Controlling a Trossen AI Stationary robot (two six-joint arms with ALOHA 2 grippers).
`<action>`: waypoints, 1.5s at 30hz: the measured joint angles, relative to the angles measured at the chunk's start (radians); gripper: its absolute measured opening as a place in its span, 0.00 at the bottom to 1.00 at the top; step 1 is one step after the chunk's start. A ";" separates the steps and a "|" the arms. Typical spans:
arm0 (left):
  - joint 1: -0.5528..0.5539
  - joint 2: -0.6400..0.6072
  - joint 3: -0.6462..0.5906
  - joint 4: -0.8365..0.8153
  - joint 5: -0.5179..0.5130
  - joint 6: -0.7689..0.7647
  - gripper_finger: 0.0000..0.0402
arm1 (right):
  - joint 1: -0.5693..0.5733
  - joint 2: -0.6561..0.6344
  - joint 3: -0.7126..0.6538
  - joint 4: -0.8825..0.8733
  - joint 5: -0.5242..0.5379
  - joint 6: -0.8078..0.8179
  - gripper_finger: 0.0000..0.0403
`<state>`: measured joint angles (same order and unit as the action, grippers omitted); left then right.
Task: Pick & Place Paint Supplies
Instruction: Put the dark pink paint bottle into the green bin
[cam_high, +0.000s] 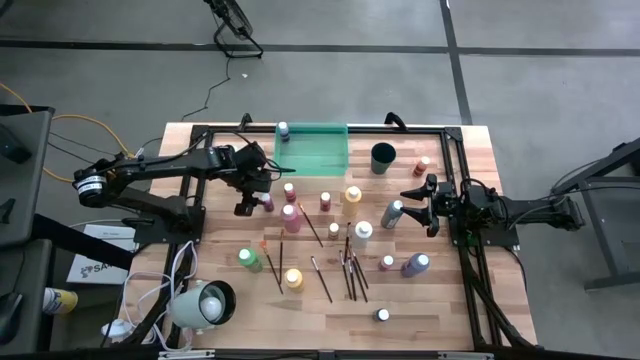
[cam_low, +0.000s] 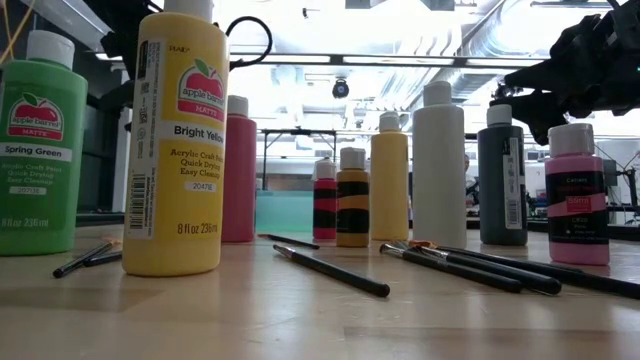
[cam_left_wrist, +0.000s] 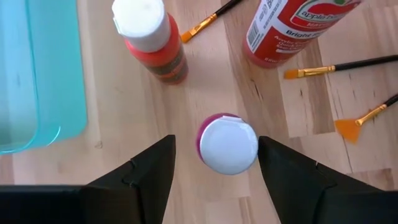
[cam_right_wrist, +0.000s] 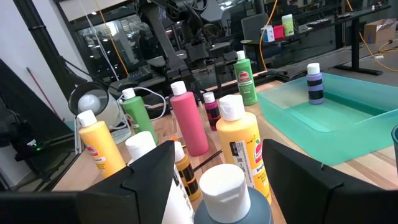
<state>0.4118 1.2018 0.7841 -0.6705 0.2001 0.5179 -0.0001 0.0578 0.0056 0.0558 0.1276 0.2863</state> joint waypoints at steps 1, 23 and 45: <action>0.000 0.000 0.000 -0.002 0.000 0.000 0.55 | 0.000 0.000 0.000 0.000 0.000 0.000 0.59; 0.000 0.000 0.000 -0.003 0.003 -0.009 0.27 | 0.000 0.000 0.000 0.000 0.000 0.000 0.59; 0.036 0.019 0.326 -0.121 -0.346 -0.026 0.28 | 0.000 0.000 0.000 0.000 0.000 0.000 0.59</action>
<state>0.4483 1.2207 1.1099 -0.7911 -0.1458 0.4915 -0.0001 0.0579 0.0058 0.0555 0.1276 0.2863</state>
